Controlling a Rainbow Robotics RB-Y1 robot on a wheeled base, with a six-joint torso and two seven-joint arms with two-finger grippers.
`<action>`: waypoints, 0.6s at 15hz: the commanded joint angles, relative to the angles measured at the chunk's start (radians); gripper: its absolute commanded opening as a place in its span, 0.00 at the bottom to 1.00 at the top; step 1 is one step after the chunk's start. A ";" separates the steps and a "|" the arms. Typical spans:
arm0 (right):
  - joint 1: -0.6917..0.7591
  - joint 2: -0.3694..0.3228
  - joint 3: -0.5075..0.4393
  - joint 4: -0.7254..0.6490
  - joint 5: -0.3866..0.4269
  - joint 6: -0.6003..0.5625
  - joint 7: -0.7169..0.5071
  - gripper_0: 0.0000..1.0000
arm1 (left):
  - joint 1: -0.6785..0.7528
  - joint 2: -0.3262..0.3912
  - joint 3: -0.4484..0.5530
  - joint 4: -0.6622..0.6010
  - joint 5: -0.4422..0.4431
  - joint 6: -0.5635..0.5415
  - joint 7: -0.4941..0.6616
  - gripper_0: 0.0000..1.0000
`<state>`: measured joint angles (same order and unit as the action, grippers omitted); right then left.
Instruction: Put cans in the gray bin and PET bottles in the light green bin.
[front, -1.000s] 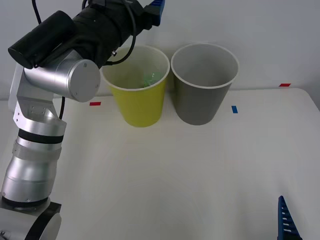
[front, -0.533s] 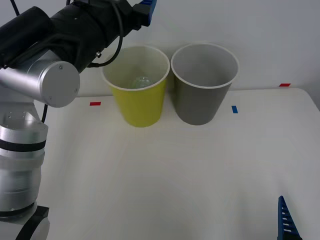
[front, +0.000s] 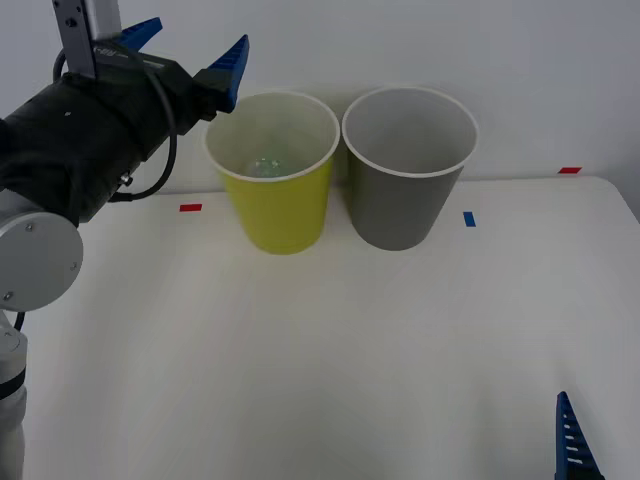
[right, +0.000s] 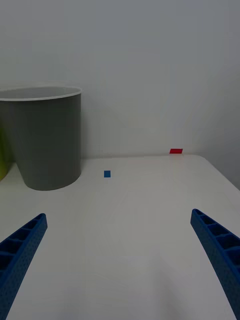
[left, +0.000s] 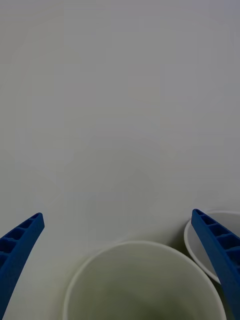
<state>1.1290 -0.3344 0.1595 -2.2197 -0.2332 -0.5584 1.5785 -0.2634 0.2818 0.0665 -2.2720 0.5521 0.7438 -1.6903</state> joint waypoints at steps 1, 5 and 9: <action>0.000 0.000 0.000 0.000 0.000 0.000 0.000 1.00 | 0.147 0.025 0.030 -0.101 0.040 0.000 0.003 1.00; 0.000 0.000 0.000 0.000 0.000 0.000 0.000 1.00 | 0.331 0.065 0.056 -0.165 0.135 -0.057 -0.008 1.00; 0.000 0.000 0.000 0.000 0.000 0.000 0.000 1.00 | 0.409 0.074 0.092 -0.181 0.204 -0.063 -0.017 1.00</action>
<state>1.1290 -0.3344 0.1595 -2.2197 -0.2332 -0.5584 1.5785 0.1370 0.3508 0.1415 -2.4509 0.7272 0.6690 -1.7055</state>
